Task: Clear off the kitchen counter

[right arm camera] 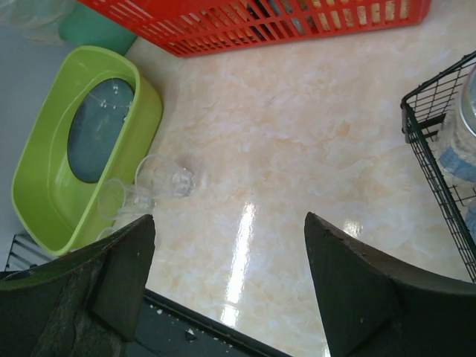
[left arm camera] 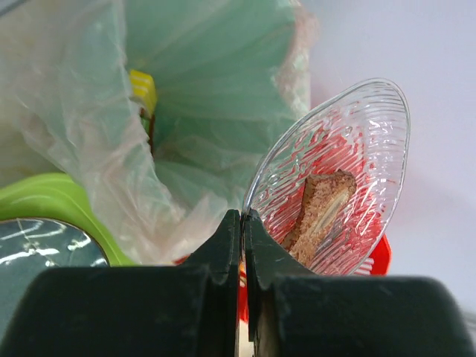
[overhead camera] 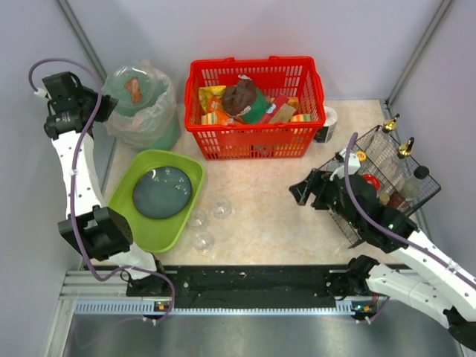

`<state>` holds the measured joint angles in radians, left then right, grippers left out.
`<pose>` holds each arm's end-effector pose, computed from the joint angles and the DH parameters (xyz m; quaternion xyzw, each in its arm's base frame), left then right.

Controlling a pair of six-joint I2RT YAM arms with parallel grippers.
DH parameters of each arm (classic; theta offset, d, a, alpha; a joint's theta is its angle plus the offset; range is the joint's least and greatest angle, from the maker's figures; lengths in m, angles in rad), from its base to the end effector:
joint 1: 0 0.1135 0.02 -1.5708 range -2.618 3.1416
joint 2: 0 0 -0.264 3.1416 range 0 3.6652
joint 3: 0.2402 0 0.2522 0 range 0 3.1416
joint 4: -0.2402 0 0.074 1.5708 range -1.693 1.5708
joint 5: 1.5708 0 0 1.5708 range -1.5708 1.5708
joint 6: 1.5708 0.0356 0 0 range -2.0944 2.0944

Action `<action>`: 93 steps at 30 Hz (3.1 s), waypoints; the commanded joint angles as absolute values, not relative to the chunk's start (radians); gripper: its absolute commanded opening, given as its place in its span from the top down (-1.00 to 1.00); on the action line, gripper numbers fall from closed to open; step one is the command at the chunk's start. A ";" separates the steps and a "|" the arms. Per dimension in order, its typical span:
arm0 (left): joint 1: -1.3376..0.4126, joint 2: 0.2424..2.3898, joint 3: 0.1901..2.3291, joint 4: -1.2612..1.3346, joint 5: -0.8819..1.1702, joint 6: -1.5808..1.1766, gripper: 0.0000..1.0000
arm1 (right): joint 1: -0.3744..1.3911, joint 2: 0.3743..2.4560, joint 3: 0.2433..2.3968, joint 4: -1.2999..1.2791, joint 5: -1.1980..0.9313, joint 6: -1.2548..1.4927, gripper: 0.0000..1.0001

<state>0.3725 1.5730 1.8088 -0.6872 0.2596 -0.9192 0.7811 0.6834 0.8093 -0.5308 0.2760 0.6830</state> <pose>0.3221 0.1161 0.4458 -0.4509 0.7124 -0.2477 0.4773 0.1135 0.0989 0.3278 0.0351 0.8296 0.2790 0.4823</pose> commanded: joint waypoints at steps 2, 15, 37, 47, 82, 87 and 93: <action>0.379 1.592 1.836 -0.585 0.060 -0.940 1.00 | 0.775 0.747 0.821 -0.426 0.212 0.661 -0.59; 0.351 1.583 1.710 -0.350 -0.231 -0.859 1.00 | 0.775 0.831 0.887 -0.384 0.159 0.611 -0.64; 0.026 1.643 1.614 0.197 -1.069 -0.008 1.00 | 0.773 0.836 0.943 -0.423 0.169 0.528 -0.70; -0.071 1.804 1.609 0.820 -1.210 0.668 1.00 | 0.773 0.853 0.946 -0.422 0.176 0.526 -0.71; 0.123 1.255 1.519 -0.666 -0.154 -0.540 1.00 | 0.772 0.766 0.868 -0.485 0.160 0.554 -0.70; 0.166 1.117 1.278 -0.654 -0.022 -0.571 1.00 | 0.772 0.756 0.859 -0.502 0.156 0.555 -0.70; 0.212 1.014 1.027 -0.608 0.132 -0.598 1.00 | 0.772 0.736 0.839 -0.515 0.149 0.577 -0.70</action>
